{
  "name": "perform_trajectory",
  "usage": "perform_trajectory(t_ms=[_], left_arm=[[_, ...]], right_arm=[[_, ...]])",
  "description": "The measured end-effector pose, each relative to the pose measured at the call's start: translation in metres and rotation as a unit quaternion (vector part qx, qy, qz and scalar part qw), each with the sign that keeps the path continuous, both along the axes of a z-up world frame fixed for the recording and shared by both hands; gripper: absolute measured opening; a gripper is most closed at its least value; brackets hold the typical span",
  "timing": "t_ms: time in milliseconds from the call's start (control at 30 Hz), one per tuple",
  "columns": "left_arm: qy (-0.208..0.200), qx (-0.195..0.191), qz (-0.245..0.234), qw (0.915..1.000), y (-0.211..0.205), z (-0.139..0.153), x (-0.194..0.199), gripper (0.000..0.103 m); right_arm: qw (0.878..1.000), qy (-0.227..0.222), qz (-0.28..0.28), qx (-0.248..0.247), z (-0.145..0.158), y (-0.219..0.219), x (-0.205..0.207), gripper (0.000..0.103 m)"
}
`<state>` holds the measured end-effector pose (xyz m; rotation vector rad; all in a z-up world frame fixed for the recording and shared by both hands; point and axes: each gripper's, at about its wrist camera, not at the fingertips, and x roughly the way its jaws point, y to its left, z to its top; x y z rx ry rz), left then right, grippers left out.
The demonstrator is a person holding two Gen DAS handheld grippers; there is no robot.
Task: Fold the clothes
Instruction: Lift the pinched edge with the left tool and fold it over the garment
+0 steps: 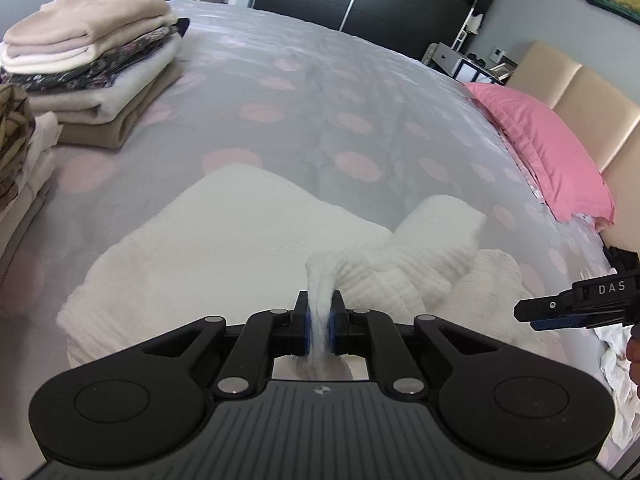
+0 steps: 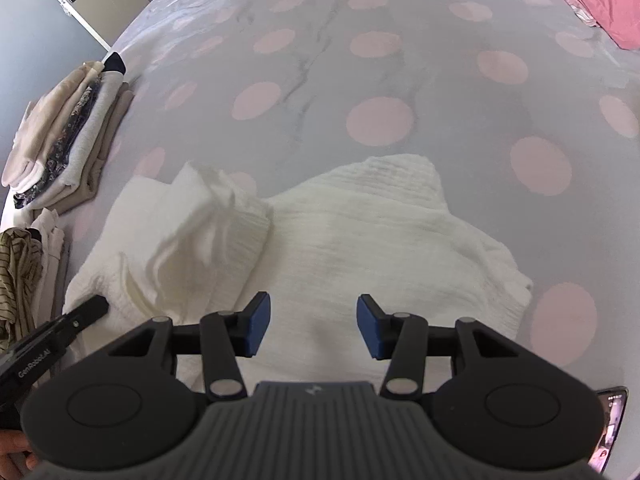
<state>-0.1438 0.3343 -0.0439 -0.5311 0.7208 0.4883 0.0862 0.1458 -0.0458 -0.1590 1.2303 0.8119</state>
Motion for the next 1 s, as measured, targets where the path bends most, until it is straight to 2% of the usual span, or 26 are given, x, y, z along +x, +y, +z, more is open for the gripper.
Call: perform_trajectory(t_ms=[133, 233, 333, 467, 533, 700, 1000], left_arm=[[-0.002, 0.013, 0.002, 0.9999, -0.001, 0.001, -0.009, 0.007], [-0.014, 0.051, -0.042, 0.9977, -0.019, 0.008, -0.010, 0.007], [-0.011, 0.121, -0.106, 0.9869, -0.048, 0.011, -0.007, 0.007], [0.017, 0.160, -0.153, 0.9751, -0.073, 0.002, -0.004, 0.007], [0.041, 0.156, -0.150, 0.9754, -0.074, -0.007, -0.001, 0.007], [0.086, 0.119, -0.127, 0.9809, -0.060, -0.023, 0.000, 0.007], [0.147, 0.088, -0.137, 0.9756, -0.051, -0.033, 0.007, 0.007]], right_arm=[[1.000, 0.002, 0.016, 0.005, 0.004, 0.021, -0.010, 0.051], [1.000, 0.015, 0.024, 0.013, 0.005, 0.034, -0.015, 0.051], [0.998, 0.043, 0.021, 0.030, 0.005, 0.046, -0.016, 0.051], [0.997, 0.059, 0.022, 0.039, 0.006, 0.065, -0.019, 0.051], [0.997, 0.058, 0.026, 0.038, 0.006, 0.075, -0.022, 0.051], [0.997, 0.059, 0.051, 0.029, -0.002, 0.098, -0.031, 0.051], [0.992, 0.015, 0.123, -0.002, -0.020, 0.149, -0.054, 0.051]])
